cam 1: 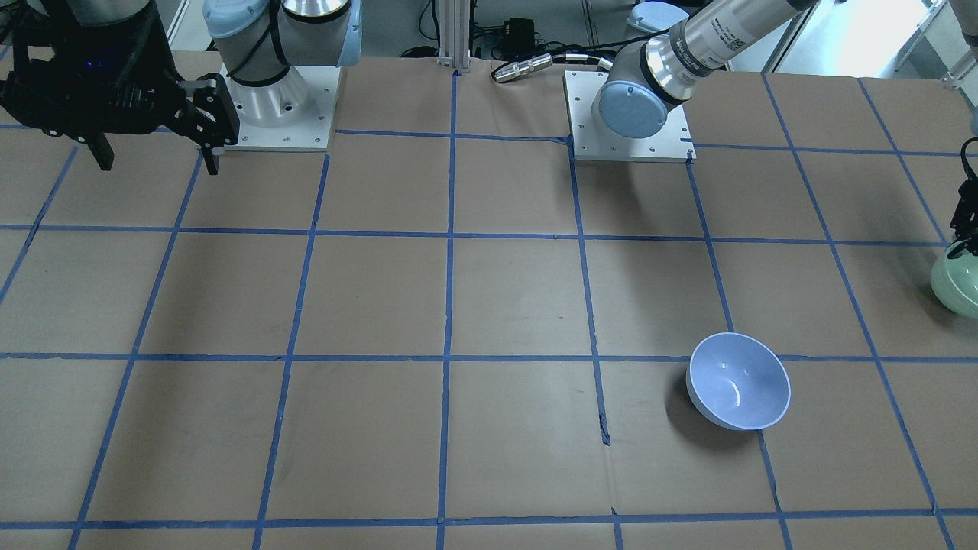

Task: Stack green bowl on blue bowl
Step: 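Close the left gripper on the rim of the green bowl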

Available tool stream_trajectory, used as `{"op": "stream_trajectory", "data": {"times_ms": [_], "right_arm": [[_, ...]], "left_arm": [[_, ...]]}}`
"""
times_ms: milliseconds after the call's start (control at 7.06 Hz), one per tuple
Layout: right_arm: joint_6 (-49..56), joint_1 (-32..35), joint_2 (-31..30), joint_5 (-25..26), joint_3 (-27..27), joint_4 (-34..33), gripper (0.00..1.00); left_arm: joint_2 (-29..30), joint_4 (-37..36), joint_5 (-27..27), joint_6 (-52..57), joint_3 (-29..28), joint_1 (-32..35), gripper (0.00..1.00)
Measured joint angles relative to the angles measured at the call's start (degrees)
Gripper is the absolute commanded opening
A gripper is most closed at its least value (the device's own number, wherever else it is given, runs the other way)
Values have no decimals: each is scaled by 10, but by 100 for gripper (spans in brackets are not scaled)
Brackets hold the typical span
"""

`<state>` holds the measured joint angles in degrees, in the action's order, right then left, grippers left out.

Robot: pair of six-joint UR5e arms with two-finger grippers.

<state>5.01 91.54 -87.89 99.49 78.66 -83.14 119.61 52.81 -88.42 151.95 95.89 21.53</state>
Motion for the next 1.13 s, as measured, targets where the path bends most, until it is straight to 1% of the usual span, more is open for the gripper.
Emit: {"op": "stream_trajectory", "data": {"times_ms": [709,1134], "right_arm": [[0,0,0,0,0,0,100],[0,0,0,0,0,0,100]], "left_arm": [[-6,1,0,0,0,3,0],[-44,16,0,-1,-1,21,0]]}}
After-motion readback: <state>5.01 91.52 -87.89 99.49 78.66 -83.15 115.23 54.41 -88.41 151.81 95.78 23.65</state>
